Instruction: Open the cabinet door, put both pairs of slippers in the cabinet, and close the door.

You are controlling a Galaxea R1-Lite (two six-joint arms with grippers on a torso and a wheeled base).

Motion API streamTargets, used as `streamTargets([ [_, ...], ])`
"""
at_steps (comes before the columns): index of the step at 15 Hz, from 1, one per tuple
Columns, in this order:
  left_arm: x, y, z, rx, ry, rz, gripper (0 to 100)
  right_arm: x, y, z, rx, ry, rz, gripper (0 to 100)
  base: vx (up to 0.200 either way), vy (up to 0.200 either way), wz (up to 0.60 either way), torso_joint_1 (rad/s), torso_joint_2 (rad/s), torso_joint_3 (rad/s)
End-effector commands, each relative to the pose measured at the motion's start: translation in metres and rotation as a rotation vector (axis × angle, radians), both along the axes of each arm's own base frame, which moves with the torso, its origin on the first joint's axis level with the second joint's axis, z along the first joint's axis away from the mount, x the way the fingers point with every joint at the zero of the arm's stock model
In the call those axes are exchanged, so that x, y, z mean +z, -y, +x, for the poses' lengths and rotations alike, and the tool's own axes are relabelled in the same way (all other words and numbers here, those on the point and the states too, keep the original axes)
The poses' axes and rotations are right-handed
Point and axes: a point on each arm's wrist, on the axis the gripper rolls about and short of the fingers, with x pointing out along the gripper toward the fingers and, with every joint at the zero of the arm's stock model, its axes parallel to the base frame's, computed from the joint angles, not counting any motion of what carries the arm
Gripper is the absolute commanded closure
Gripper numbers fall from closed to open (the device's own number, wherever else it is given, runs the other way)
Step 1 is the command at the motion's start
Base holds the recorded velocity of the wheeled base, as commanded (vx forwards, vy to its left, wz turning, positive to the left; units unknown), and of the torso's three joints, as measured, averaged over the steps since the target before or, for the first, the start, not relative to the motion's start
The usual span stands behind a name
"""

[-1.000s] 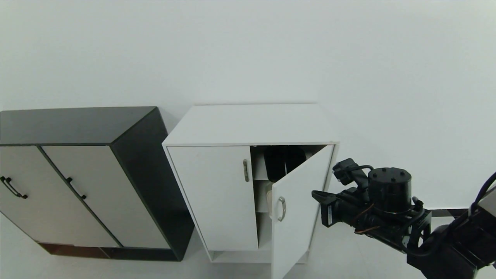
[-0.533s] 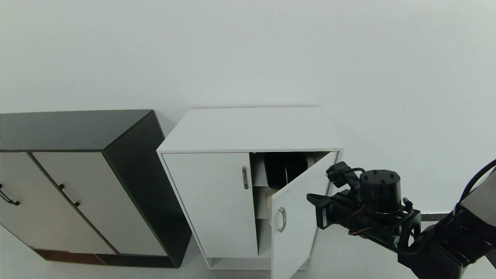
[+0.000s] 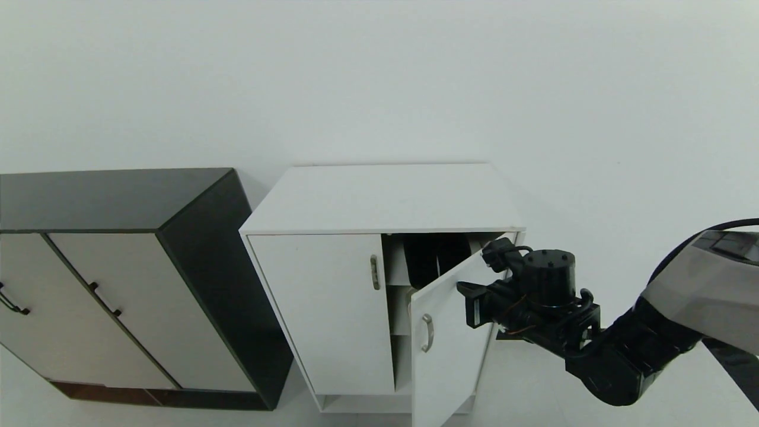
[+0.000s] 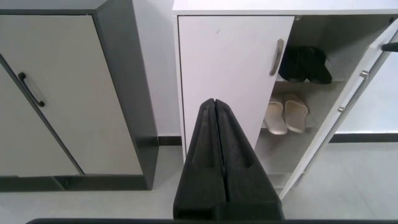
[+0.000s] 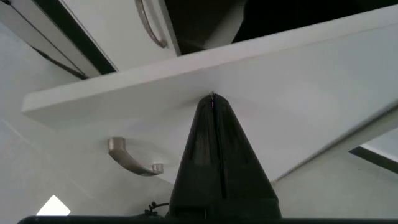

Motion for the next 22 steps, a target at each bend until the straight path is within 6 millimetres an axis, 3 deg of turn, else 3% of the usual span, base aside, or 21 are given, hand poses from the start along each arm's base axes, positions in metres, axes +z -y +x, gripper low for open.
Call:
streamTargets([
  [1,0.000,0.000,0.000,0.001,-0.002,0.000,100,-0.011,-0.002,0.010,-0.011,-0.013,-0.008,100,0.000,0.000,0.00,0.000,0.00,0.000],
  [6,0.000,0.000,0.000,-0.001,-0.002,0.000,100,-0.019,-0.001,0.038,-0.049,0.011,0.006,100,0.000,0.000,0.00,0.000,0.00,0.000],
  [22,0.000,0.000,0.000,0.001,-0.002,0.002,100,-0.019,0.006,0.083,-0.118,0.013,0.006,100,0.000,0.000,0.00,0.000,0.00,0.000],
])
